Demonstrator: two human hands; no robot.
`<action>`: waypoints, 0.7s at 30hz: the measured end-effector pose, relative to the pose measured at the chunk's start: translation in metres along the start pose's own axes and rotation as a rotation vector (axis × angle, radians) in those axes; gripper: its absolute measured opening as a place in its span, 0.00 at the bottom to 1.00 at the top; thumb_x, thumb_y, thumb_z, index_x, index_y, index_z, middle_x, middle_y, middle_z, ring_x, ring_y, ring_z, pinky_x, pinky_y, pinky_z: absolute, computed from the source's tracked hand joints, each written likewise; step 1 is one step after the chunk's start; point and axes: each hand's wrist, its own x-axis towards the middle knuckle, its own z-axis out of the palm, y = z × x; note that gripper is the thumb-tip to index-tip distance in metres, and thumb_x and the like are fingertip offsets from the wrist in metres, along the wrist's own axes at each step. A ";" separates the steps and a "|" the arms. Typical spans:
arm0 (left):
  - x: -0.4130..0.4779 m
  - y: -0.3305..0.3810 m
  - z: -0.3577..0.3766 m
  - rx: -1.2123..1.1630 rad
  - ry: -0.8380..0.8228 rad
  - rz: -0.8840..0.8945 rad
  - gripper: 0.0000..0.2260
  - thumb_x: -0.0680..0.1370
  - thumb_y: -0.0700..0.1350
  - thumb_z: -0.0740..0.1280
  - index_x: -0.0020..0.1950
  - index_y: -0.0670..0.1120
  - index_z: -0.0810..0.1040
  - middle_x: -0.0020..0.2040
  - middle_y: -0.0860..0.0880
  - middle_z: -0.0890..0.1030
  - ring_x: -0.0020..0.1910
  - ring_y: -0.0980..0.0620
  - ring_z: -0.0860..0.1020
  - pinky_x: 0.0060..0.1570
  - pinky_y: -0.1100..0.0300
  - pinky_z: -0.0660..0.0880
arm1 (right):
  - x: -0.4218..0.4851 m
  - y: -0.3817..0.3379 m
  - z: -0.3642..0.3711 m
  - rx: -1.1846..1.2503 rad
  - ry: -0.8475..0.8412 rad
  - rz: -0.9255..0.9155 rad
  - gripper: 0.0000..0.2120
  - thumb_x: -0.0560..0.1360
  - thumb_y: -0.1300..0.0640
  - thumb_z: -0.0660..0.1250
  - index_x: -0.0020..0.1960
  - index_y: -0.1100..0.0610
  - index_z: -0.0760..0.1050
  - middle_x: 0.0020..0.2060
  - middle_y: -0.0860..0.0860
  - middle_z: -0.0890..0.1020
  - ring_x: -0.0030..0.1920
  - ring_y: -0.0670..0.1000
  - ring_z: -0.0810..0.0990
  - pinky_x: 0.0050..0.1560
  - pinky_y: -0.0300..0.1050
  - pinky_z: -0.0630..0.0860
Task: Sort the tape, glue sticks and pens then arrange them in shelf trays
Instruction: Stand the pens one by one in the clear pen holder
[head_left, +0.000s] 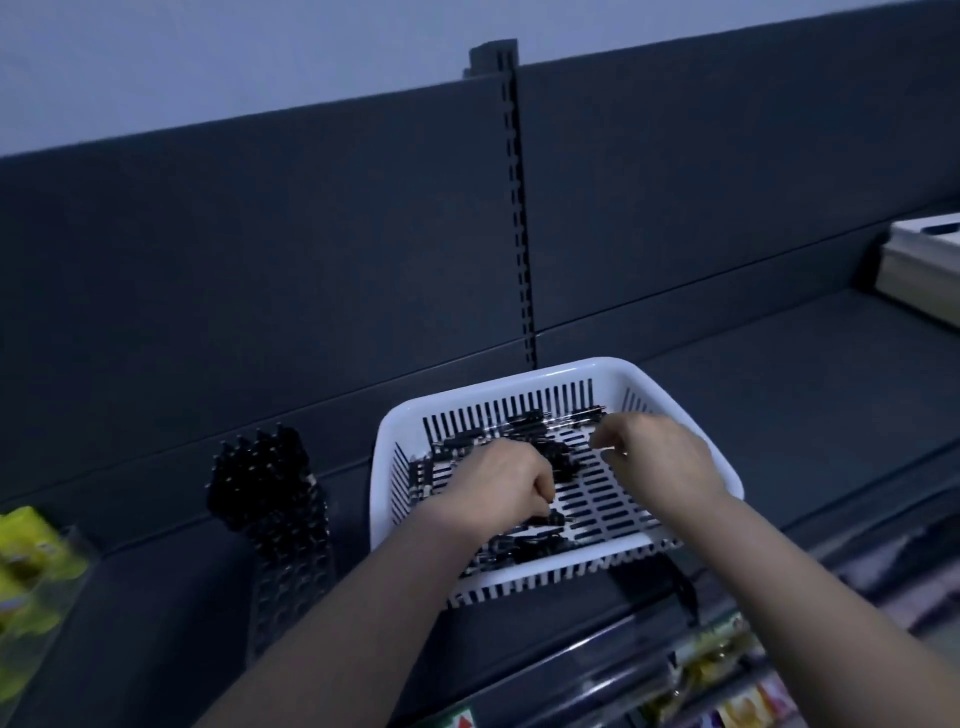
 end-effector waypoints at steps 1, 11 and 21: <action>0.006 0.005 0.003 0.009 -0.027 0.016 0.07 0.73 0.47 0.74 0.50 0.49 0.83 0.47 0.53 0.83 0.47 0.53 0.80 0.47 0.58 0.77 | 0.000 0.003 0.000 0.008 -0.002 0.002 0.12 0.76 0.57 0.62 0.54 0.43 0.78 0.49 0.44 0.83 0.53 0.50 0.79 0.43 0.44 0.73; 0.002 -0.006 -0.005 -0.080 0.258 -0.117 0.09 0.78 0.44 0.63 0.57 0.50 0.78 0.45 0.55 0.80 0.46 0.55 0.78 0.50 0.56 0.77 | 0.026 -0.006 0.014 0.011 -0.196 -0.104 0.13 0.73 0.63 0.65 0.51 0.48 0.82 0.48 0.48 0.83 0.49 0.52 0.81 0.45 0.42 0.76; -0.031 -0.032 -0.026 -0.561 0.743 -0.288 0.08 0.79 0.42 0.63 0.57 0.49 0.77 0.41 0.57 0.74 0.37 0.57 0.74 0.42 0.63 0.74 | 0.034 -0.033 0.033 -0.105 -0.333 -0.197 0.09 0.73 0.57 0.68 0.52 0.54 0.80 0.49 0.53 0.82 0.50 0.55 0.80 0.50 0.48 0.78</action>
